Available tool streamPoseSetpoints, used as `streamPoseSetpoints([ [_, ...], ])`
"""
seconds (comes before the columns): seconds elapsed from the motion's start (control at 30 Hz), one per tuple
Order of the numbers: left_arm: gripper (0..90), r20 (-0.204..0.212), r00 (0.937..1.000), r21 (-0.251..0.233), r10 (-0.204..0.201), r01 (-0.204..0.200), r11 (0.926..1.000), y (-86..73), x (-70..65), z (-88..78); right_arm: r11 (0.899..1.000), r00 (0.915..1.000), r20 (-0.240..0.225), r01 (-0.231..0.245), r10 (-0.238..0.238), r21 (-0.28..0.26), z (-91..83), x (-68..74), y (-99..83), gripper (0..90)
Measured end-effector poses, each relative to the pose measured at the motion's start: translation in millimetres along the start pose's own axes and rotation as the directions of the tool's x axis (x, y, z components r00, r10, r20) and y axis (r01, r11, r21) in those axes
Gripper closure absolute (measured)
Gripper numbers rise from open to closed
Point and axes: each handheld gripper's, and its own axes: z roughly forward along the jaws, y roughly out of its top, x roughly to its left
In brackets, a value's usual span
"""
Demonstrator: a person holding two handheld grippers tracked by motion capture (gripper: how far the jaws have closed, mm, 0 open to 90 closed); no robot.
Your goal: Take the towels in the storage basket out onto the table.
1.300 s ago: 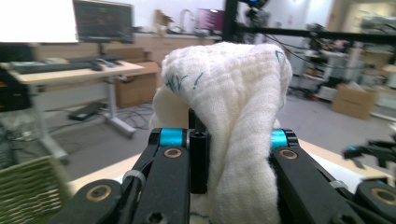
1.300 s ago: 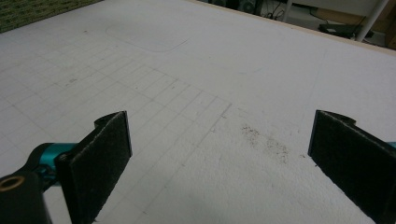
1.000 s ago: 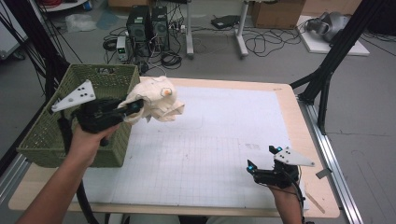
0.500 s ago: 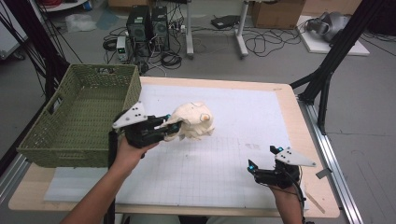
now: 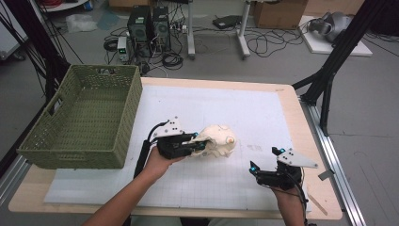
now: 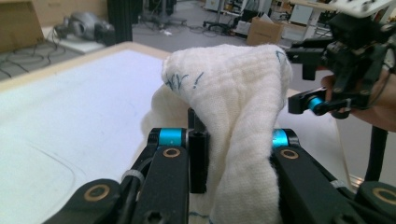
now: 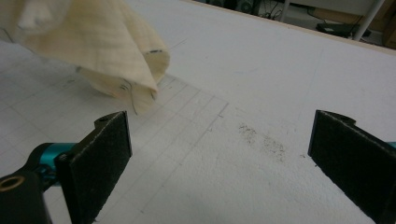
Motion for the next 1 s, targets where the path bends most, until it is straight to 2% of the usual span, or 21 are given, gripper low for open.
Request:
streamPoseSetpoints([
  [0.07, 77.6, 0.001, 0.9997, 0.01, -0.026, 0.026, 0.9996, -6.1, 4.5, 6.5, 1.0, 1.0, 0.0, -0.003, 0.003, 0.0, 0.1, 0.1, 0.0, 5.3],
  [0.17, 77.4, -0.036, 0.9989, 0.038, -0.028, 0.03, 0.9988, -13.6, 13.8, 14.4, 1.0, 1.0, 0.001, 0.0, 0.0, 0.0, 0.5, -0.4, -0.2, 5.2],
  [0.23, 77.2, -0.07, 0.9967, 0.059, -0.042, 0.046, 0.9972, -18.8, 22.3, 19.1, 1.0, 1.0, 0.001, -0.002, 0.002, 0.002, 0.7, -0.3, -0.3, 5.2],
  [0.33, 73.6, -0.128, 0.9899, 0.094, -0.059, 0.072, 0.993, -27.4, 34.4, 25.3, 1.0, 1.0, 0.001, -0.002, 0.002, 0.006, 1.2, 0.0, -0.4, 5.3],
  [0.4, 71.3, -0.176, 0.9821, 0.107, -0.068, 0.088, 0.9904, -31.1, 39.4, 28.5, 1.0, 1.0, 0.001, -0.001, 0.001, 0.005, 1.4, -0.1, -0.4, 5.3],
  [0.43, 67.6, -0.243, 0.9679, 0.121, -0.063, 0.094, 0.9882, -34.6, 45.6, 30.9, 1.0, 1.0, 0.0, -0.004, 0.004, 0.006, 1.8, -0.1, -0.6, 5.2],
  [0.47, 62.1, -0.243, 0.9679, 0.121, -0.063, 0.094, 0.9882, -34.6, 45.6, 30.9, 1.0, 1.0, 0.001, -0.003, 0.003, 0.007, 2.1, -0.2, -0.7, 5.2],
  [0.5, 53.8, -0.291, 0.9535, 0.118, -0.078, 0.117, 0.9861, -37.1, 49.8, 31.9, 1.0, 1.0, 0.001, 0.002, -0.002, 0.007, 2.4, -0.7, -0.9, 5.3],
  [0.53, 46.6, -0.318, 0.9441, 0.118, -0.089, 0.133, 0.9841, -38.2, 52.3, 31.7, 1.0, 1.0, 0.0, 0.0, 0.0, 0.009, 2.4, -0.7, -1.0, 5.3],
  [0.57, 38.6, -0.351, 0.9309, 0.116, -0.101, 0.15, 0.9819, -39.1, 55.1, 30.7, 1.0, 1.0, 0.001, 0.001, -0.001, 0.011, 2.3, -1.0, -1.2, 5.3],
  [0.6, 38.6, -0.378, 0.9192, 0.108, -0.11, 0.161, 0.981, -39.2, 56.7, 29.0, 1.0, 1.0, 0.001, 0.001, -0.001, 0.011, 2.3, -1.0, -1.2, 5.3],
  [0.63, 31.6, -0.397, 0.9108, 0.094, -0.113, 0.163, 0.9822, -38.4, 58.0, 25.5, 1.0, 1.0, 0.002, 0.001, -0.001, 0.011, 2.3, -1.2, -1.3, 5.3],
  [0.7, 24.8, -0.403, 0.9068, 0.058, -0.123, 0.16, 0.9855, -35.2, 57.9, 18.1, 1.0, 1.0, 0.0, -0.001, 0.001, 0.011, 2.3, -1.7, -1.6, 5.3],
  [0.77, 20.5, -0.409, 0.9071, 0.045, -0.1, 0.13, 0.9905, -31.1, 55.7, 10.2, 1.0, 1.0, 0.0, -0.005, 0.005, 0.016, 3.5, -1.7, -1.9, 5.3],
  [0.9, 20.3, -0.395, 0.9152, 0.029, -0.079, 0.098, 0.9947, -28.6, 50.6, -5.6, 1.0, 1.0, -0.007, -0.005, 0.005, 0.017, 4.0, -1.5, -1.1, 5.4],
  [1.0, 20.3, -0.377, 0.9241, 0.011, -0.063, 0.072, 0.9973, -32.1, 43.7, -22.6, 1.0, 0.9999, -0.009, -0.008, 0.008, 0.017, 5.5, -0.2, 0.0, 5.4],
])
